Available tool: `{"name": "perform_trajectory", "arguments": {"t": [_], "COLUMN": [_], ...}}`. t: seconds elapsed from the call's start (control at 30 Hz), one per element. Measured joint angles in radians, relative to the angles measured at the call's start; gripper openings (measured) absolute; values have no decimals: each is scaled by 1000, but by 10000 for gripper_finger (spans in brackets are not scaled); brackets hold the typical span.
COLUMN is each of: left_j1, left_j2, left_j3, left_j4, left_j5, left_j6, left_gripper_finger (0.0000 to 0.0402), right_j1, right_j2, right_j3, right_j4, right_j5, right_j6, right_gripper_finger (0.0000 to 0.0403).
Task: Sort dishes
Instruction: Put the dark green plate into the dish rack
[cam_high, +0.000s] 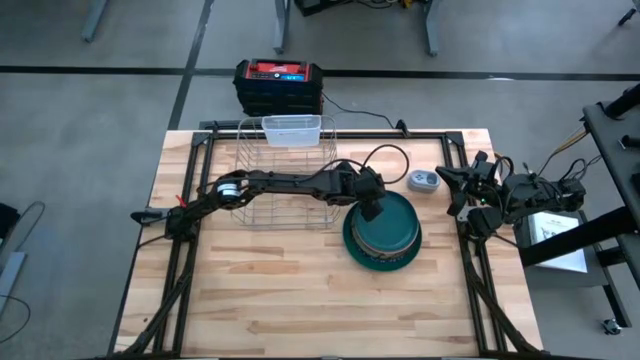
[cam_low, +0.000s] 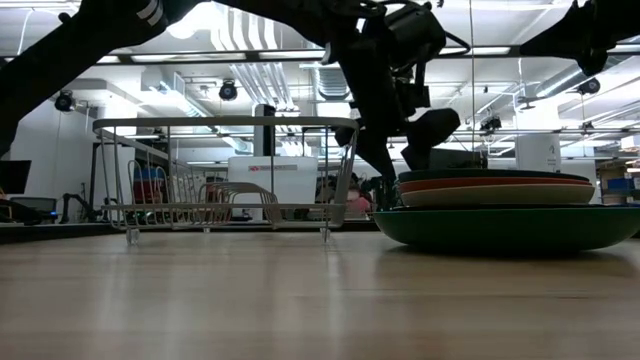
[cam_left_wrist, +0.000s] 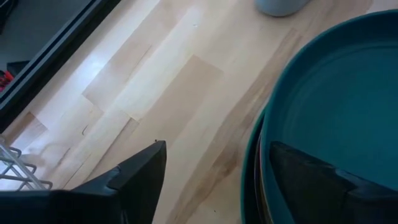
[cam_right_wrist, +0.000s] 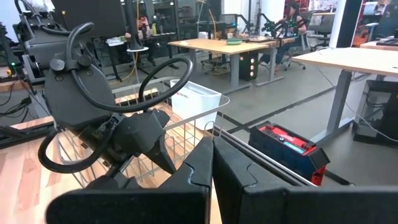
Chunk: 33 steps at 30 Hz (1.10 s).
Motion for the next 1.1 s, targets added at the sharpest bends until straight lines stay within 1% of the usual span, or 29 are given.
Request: {"name": "perform_trajectory", "arguments": {"t": [0.13, 0.27, 0.6, 1.1], "left_j1": [0, 1, 1, 0], "left_j2": [0, 0, 0, 1], "left_j3": [-1, -1, -4, -4], "left_j4": [4, 4, 5, 6], "left_j5": [5, 47, 49, 50], "left_j6": [0, -3, 3, 18], "left_gripper_finger": [268, 261, 232, 230], "right_j1": [0, 0, 0, 0], "right_j2": [0, 0, 0, 0], "right_j3": [0, 0, 0, 0], "right_j4": [0, 0, 0, 0], "right_j5": [0, 0, 1, 1], "right_j6": [0, 0, -1, -1], "right_gripper_finger": [0, 0, 0, 0]}}
